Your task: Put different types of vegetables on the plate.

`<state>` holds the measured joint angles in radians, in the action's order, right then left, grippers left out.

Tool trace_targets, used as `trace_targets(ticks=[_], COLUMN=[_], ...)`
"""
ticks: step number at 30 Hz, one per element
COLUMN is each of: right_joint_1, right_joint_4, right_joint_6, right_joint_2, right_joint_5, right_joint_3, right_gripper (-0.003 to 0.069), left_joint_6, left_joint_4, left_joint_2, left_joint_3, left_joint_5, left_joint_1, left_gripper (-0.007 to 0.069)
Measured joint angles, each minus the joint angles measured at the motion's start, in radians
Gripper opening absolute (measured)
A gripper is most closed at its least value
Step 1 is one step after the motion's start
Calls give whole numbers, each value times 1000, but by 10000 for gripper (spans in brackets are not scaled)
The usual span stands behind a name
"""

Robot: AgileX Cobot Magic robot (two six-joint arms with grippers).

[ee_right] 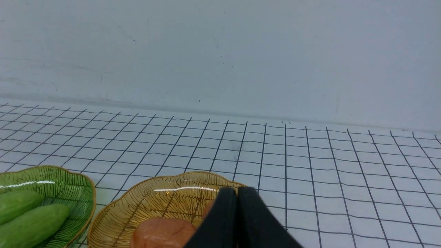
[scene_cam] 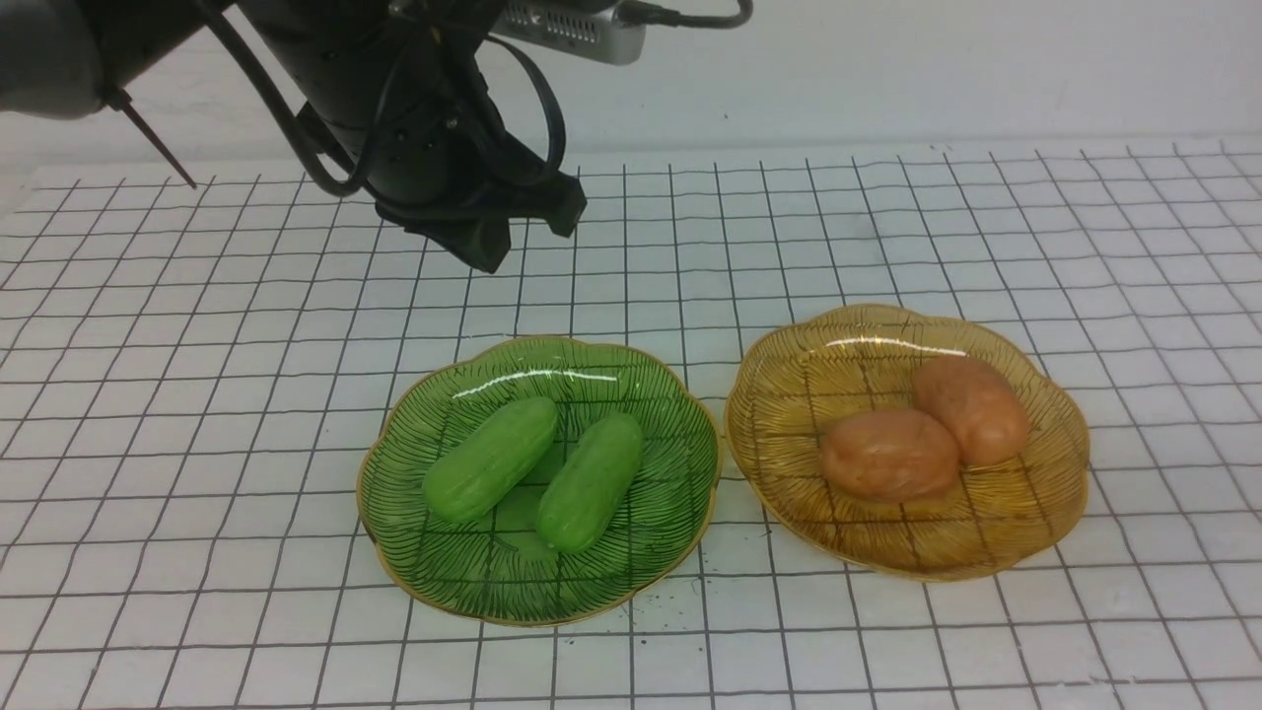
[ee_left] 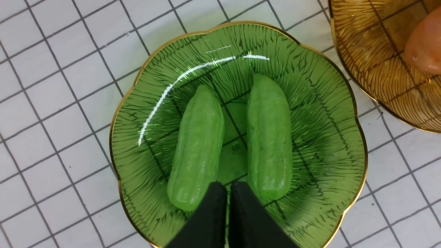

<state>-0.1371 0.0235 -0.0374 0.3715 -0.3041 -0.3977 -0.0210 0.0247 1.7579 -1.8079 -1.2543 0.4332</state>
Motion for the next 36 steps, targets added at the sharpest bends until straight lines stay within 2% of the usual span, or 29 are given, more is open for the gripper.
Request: trace_targets(ticks=[17, 23, 29, 36], right_joint_1=[0, 10, 99, 109], right_joint_4=[0, 0, 0, 0], right_joint_6=[0, 0, 0, 0], right_joint_2=[-39, -195, -358, -379], right_joint_5=[-27, -26, -29, -43], right_joint_3=[28, 150, 313, 421], right_gripper=[-14, -14, -14, -14], left_joint_6=[0, 0, 0, 0], left_joint_4=[3, 6, 11, 11], left_joint_2=[0, 0, 0, -12], left_joint_3=[0, 0, 0, 0], left_joint_5=[0, 0, 0, 0], left_joint_1=[0, 0, 0, 0], left_gripper=[-8, -8, -8, -8])
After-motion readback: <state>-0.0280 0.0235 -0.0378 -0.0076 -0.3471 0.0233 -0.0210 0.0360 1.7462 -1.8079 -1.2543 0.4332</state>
